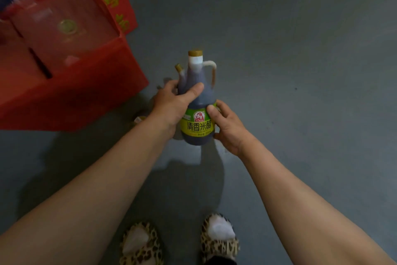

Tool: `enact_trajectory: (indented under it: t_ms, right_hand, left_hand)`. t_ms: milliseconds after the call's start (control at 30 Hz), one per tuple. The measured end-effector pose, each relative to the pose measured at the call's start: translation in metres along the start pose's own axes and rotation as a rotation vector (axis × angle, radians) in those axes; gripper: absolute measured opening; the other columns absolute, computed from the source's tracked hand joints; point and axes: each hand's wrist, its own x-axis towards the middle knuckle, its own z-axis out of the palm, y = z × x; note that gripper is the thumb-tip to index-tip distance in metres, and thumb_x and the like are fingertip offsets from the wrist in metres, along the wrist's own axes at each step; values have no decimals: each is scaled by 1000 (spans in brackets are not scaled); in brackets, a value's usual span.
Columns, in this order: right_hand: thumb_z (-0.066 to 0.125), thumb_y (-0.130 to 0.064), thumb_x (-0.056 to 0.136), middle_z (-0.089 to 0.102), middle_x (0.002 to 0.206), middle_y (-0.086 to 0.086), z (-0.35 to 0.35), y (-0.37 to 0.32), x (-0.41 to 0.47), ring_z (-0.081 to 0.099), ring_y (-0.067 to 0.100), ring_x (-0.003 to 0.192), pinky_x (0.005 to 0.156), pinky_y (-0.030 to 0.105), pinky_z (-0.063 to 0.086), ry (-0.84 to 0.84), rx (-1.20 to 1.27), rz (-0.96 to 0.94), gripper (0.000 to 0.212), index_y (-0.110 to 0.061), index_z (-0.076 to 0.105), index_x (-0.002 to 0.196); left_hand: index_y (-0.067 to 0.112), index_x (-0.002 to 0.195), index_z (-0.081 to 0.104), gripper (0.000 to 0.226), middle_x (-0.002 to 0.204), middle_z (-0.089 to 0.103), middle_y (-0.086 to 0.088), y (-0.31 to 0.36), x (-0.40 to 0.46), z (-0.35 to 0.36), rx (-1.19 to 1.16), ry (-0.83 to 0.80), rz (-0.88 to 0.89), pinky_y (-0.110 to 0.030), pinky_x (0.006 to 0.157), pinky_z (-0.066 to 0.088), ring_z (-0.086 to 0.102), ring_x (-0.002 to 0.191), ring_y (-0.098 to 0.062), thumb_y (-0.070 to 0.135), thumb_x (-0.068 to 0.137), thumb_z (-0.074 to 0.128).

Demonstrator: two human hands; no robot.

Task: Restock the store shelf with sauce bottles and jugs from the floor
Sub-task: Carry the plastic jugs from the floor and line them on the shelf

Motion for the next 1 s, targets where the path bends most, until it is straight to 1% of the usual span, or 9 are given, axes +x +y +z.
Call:
enact_trajectory:
  t_ms: [67,133,233,367,533,667,767,900,1000]
  right_hand:
    - [77,-43,80,74,106,-6,10,-14,-28,69,13,100,97,52,53,14,-4,34,61,-16,55,130]
    - [74,-48,80,73,110,-4,19,-28,-57,68,15,106,103,58,47,14,-31,66,54,-20,59,123]
    - [73,-49,79,73,109,-3,32,-54,-106,68,17,106,99,54,51,-10,-65,93,52,-21,60,120]
    - [72,-46,76,74,104,-4,53,-97,-176,69,13,96,85,42,53,-19,-93,83,53,-18,62,120]
    - [72,-47,73,75,99,-7,92,-153,-249,71,9,90,74,34,56,-71,-164,61,52,-19,63,116]
    - [72,-46,74,76,91,-11,148,-206,-303,72,5,84,63,28,55,-156,-240,17,52,-17,63,116]
    - [74,-45,73,76,97,-8,206,-244,-346,72,8,88,66,26,55,-262,-319,-32,54,-18,65,119]
    - [81,-41,75,75,116,5,291,-278,-406,72,20,105,82,34,58,-421,-431,-85,60,-17,65,127]
    - [79,-39,78,75,113,4,363,-289,-453,73,13,93,65,23,55,-551,-530,-133,50,-19,66,123]
  left_hand:
    - [17,112,64,67,108,74,-4,18,-28,-5,-4,8,-30,-43,87,58,73,94,-22,51,58,84]
    - [18,109,63,46,106,73,-3,37,-55,-10,-4,31,-40,-35,81,59,73,90,-17,40,74,83]
    - [13,110,64,35,98,72,1,67,-100,-18,-43,100,-47,-16,58,51,70,71,-2,30,83,78]
    - [17,118,66,46,105,74,2,110,-164,-28,-80,116,-87,-18,57,51,71,79,-4,39,81,78]
    - [22,111,67,29,103,73,7,176,-246,-54,-158,152,-86,-23,66,51,69,82,-4,34,86,75]
    - [25,107,64,20,93,68,15,239,-316,-95,-222,195,-46,-10,51,46,63,69,7,32,89,71]
    - [27,98,62,14,92,68,12,285,-378,-140,-285,300,-20,-10,47,45,63,69,4,32,89,71]
    - [23,103,64,17,96,70,7,333,-469,-207,-381,476,44,-10,45,46,66,60,5,31,90,71]
    - [20,115,65,30,99,71,9,353,-539,-263,-418,579,125,-16,51,46,66,65,6,34,89,71]
